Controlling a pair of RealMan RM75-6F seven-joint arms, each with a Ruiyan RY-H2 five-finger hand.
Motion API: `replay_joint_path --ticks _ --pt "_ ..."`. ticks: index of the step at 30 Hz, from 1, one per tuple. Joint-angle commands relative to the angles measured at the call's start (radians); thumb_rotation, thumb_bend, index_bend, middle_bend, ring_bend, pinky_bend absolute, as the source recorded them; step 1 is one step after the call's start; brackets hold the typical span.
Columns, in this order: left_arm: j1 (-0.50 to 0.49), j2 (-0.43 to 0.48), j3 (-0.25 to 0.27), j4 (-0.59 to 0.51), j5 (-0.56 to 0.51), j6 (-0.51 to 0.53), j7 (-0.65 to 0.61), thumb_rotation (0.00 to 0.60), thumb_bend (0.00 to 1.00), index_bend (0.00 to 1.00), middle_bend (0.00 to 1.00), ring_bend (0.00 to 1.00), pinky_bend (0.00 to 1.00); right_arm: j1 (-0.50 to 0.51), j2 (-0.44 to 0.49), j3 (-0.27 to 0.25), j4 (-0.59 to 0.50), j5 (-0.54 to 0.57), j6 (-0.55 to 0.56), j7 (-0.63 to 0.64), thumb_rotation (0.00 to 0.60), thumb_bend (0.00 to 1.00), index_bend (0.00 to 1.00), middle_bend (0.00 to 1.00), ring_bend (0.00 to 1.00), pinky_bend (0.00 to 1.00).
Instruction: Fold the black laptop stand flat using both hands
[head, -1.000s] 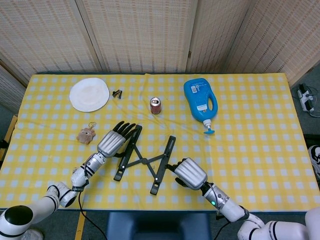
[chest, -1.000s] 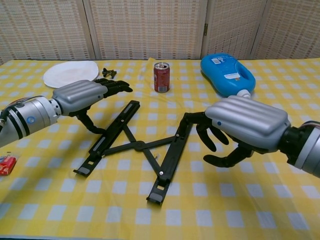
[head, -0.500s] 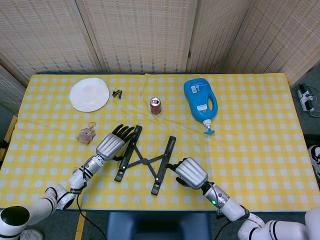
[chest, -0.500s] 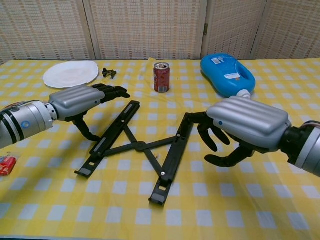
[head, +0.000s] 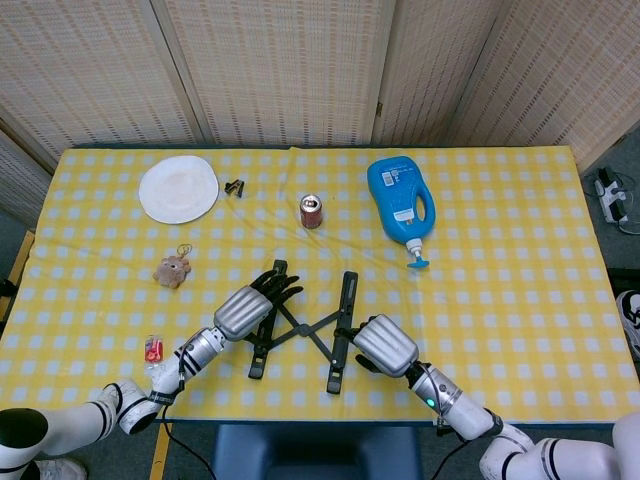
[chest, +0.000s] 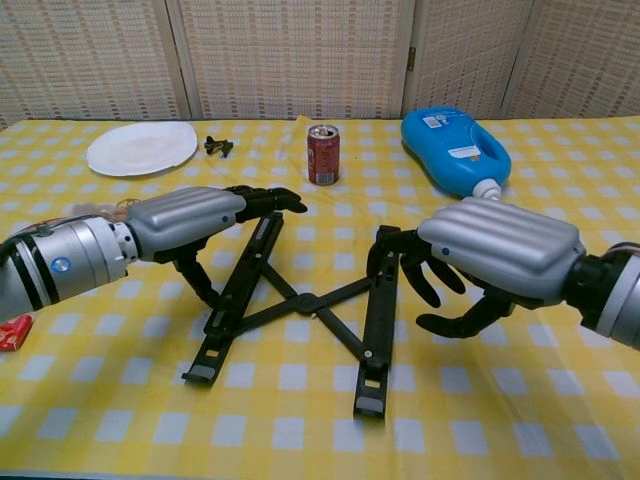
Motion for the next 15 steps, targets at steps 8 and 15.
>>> replay_joint_path --ticks 8,15 --pt "-0.019 -0.055 -0.042 0.214 -0.033 0.001 0.045 0.600 0.05 0.00 0.03 0.00 0.00 -0.002 -0.029 -0.006 0.056 -0.026 0.022 -0.062 0.600 0.20 0.33 0.65 0.70 0.68" --pt "-0.026 -0.109 -0.027 0.315 -0.027 -0.011 0.005 0.600 0.03 0.00 0.03 0.00 0.00 -0.005 -0.066 0.005 0.092 -0.013 0.023 -0.117 0.600 0.20 0.33 0.66 0.71 0.69"
